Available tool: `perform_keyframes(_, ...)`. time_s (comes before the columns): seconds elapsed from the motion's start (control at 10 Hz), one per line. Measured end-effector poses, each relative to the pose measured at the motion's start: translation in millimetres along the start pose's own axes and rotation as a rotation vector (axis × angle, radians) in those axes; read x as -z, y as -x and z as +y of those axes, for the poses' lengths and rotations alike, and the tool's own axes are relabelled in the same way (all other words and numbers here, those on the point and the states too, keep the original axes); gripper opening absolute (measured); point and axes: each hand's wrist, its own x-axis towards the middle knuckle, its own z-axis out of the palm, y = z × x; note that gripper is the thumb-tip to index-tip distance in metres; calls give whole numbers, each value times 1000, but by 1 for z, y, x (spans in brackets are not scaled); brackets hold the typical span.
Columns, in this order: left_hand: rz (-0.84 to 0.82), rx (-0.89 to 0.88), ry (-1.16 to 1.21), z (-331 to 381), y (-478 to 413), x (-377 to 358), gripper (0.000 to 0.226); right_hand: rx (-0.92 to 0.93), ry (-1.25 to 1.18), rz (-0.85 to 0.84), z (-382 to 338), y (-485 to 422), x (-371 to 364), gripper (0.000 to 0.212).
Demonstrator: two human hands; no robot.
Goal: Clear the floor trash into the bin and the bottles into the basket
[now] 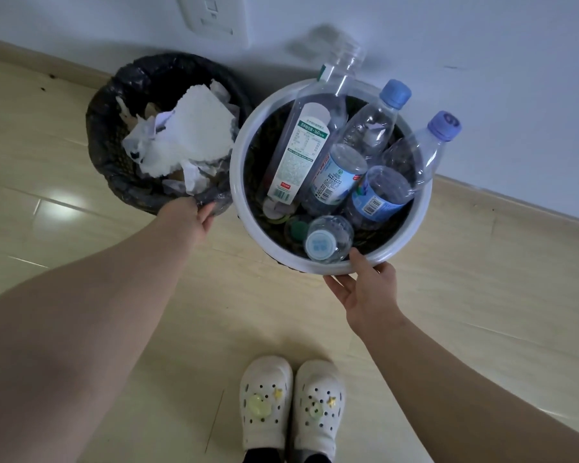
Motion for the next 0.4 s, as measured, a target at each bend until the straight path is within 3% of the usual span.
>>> perform_keyframes(0.1,55,18,-37,4,-10,4,23,14,-1,14,1,0,-1,15)
perform_keyframes(0.3,35,27,-219,-9,29,15,16,-39,-4,22,-2,14,-5,33)
perform_keyframes(0.4,42,8,-292,-21,58,16,29,-92,64,118,-10,26,-8,52)
